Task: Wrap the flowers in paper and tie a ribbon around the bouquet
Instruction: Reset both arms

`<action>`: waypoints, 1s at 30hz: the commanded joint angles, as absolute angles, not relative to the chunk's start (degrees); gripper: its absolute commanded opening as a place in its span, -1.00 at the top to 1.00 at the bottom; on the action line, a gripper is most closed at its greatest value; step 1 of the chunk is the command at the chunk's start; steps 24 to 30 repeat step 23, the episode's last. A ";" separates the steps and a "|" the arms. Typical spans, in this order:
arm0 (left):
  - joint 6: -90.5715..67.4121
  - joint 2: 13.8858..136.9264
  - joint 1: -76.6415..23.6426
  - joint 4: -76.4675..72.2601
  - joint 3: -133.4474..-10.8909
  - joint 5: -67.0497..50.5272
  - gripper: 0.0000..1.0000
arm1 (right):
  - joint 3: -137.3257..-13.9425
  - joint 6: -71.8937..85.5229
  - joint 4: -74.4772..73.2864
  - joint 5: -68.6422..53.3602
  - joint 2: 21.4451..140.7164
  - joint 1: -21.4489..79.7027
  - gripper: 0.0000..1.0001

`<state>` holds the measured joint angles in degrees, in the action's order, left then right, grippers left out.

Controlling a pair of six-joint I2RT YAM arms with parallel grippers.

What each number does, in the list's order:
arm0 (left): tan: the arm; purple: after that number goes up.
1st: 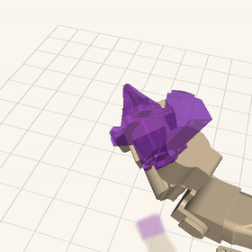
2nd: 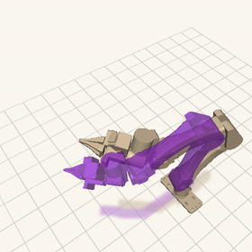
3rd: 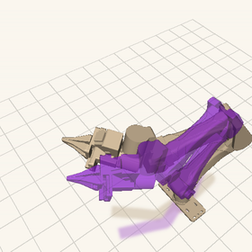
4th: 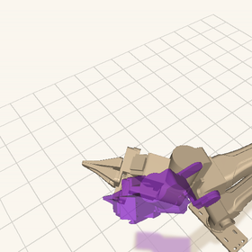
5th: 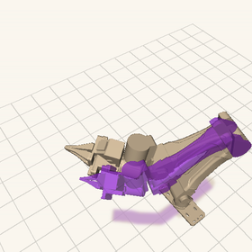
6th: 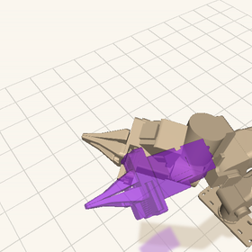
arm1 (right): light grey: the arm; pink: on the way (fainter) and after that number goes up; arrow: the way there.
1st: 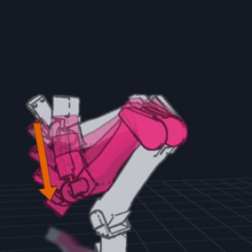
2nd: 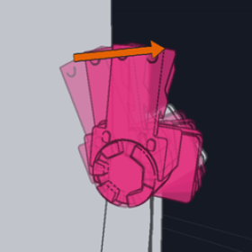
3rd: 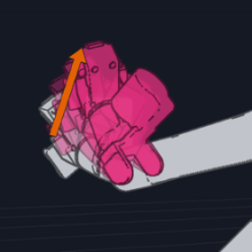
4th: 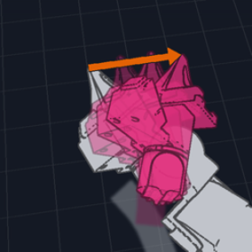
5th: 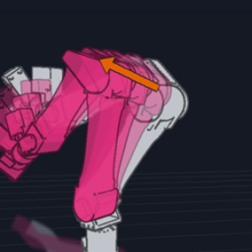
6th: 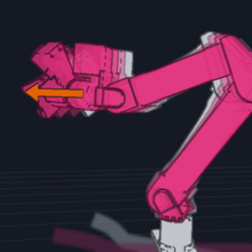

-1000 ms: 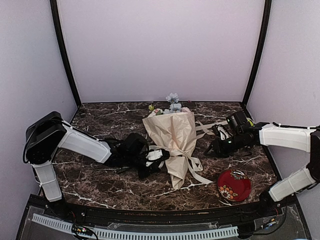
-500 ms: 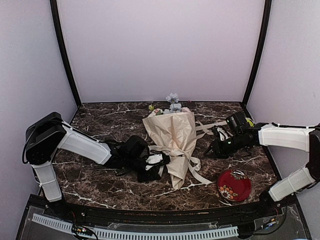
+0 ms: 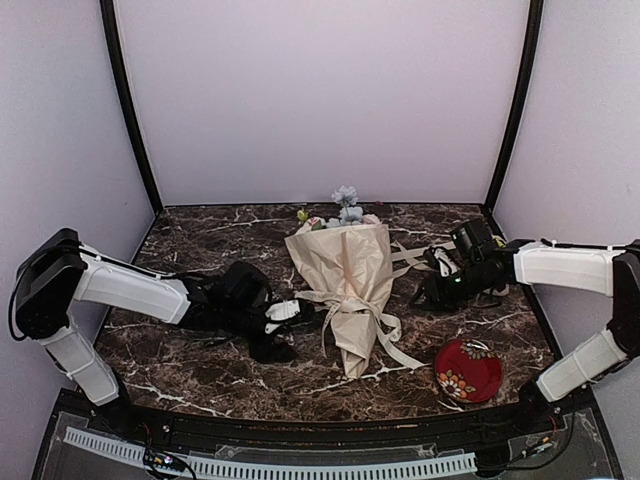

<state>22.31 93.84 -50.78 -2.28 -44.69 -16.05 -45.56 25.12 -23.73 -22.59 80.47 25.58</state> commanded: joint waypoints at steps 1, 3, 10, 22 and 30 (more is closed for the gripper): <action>13.76 88.55 -41.59 -8.56 -43.56 -9.82 -0.32 | -47.85 23.40 -20.02 -18.91 79.75 19.42 0.11; 9.16 87.12 -37.87 -13.28 -43.26 -6.65 -0.34 | -47.55 22.79 -18.45 -16.90 79.13 15.45 -0.01; -5.32 81.91 -28.44 -22.93 -39.00 10.19 -0.56 | -40.32 22.89 -5.88 -14.85 72.59 0.62 -0.70; -12.56 68.29 -19.87 -28.69 -24.79 27.22 -0.86 | -30.21 23.68 5.71 -15.36 68.42 -7.51 -0.79; -11.94 67.80 -19.60 -28.27 -24.61 28.30 -0.87 | -29.97 23.89 6.17 -15.38 68.32 -7.86 -0.80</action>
